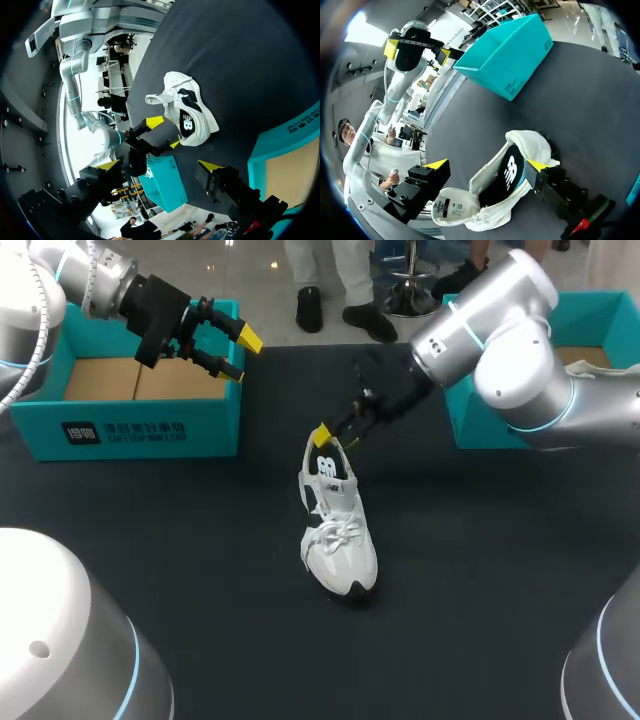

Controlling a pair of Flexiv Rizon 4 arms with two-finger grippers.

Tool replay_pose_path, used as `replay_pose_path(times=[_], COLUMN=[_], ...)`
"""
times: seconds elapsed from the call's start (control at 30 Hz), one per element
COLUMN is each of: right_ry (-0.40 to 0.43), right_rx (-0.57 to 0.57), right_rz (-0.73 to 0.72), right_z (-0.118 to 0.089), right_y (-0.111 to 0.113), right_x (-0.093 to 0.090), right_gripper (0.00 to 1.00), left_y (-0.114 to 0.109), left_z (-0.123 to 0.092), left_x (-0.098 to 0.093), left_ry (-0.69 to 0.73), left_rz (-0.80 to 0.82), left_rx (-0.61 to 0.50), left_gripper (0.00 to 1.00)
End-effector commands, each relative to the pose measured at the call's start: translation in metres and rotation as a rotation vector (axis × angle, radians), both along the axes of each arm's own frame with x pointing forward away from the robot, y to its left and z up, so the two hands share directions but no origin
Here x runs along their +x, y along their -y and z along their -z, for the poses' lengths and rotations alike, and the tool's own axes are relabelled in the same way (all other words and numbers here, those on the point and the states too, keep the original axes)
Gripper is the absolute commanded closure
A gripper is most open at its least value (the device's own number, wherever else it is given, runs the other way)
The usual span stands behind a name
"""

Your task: Take the shoe out of the shoebox, open the shoe tongue, remove and reinsert the insole, then place the shoe into the shoebox

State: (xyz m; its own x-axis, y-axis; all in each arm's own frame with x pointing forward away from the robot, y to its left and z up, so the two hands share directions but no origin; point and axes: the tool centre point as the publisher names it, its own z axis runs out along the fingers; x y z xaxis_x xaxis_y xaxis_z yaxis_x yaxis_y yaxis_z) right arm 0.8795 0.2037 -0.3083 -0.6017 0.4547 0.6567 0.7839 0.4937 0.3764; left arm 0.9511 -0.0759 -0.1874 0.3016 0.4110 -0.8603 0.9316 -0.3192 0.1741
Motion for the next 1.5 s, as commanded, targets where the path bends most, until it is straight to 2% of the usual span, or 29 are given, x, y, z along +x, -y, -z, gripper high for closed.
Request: replay_pose_path(times=[0.03,0.13,0.2,0.3,0.33,0.47,0.53,1.1,1.3,1.4,1.5], right_ry=[-0.003,-0.013,-0.016,-0.006,0.000,0.009,0.039,0.039,0.086,0.082,0.074], right_rx=[-0.036,-0.072,-0.101,-0.162,-0.191,-0.210,-0.211,-0.211,-0.427,-0.511,-0.547], right_rz=[0.012,0.061,0.096,0.155,0.178,0.235,0.256,0.256,0.414,0.460,0.493], right_z=[-0.010,-0.014,-0.015,-0.018,-0.020,-0.024,-0.027,-0.027,-0.030,-0.032,-0.033], right_y=[0.001,0.005,0.008,0.012,0.014,0.021,0.023,0.023,0.010,0.008,0.007], right_x=[-0.003,-0.003,-0.002,-0.001,0.000,0.001,0.001,0.001,0.006,0.008,0.008], right_gripper=[0.00,0.02,0.53,0.76,1.00,1.00,1.00,1.00,1.00,1.00,1.00], left_y=[0.000,0.000,0.000,0.000,0.000,0.000,0.000,0.000,0.000,0.000,0.000], left_z=[0.000,0.000,0.000,0.000,0.000,0.000,0.000,0.000,0.000,0.000,0.000], left_x=[0.000,0.000,0.000,0.000,0.000,0.000,0.000,0.000,0.000,0.000,0.000], left_ry=[0.001,0.001,0.001,0.001,0.001,0.001,0.001,0.001,0.001,0.001,0.001], left_rz=[0.001,0.001,0.001,0.001,0.001,0.001,0.001,0.001,0.001,0.001,0.001], left_rx=[0.003,0.003,0.003,0.003,0.003,0.003,0.003,0.003,0.003,0.003,0.003], left_gripper=[0.00,0.00,0.00,0.00,0.00,0.00,0.00,0.00,0.00,0.00,0.00])
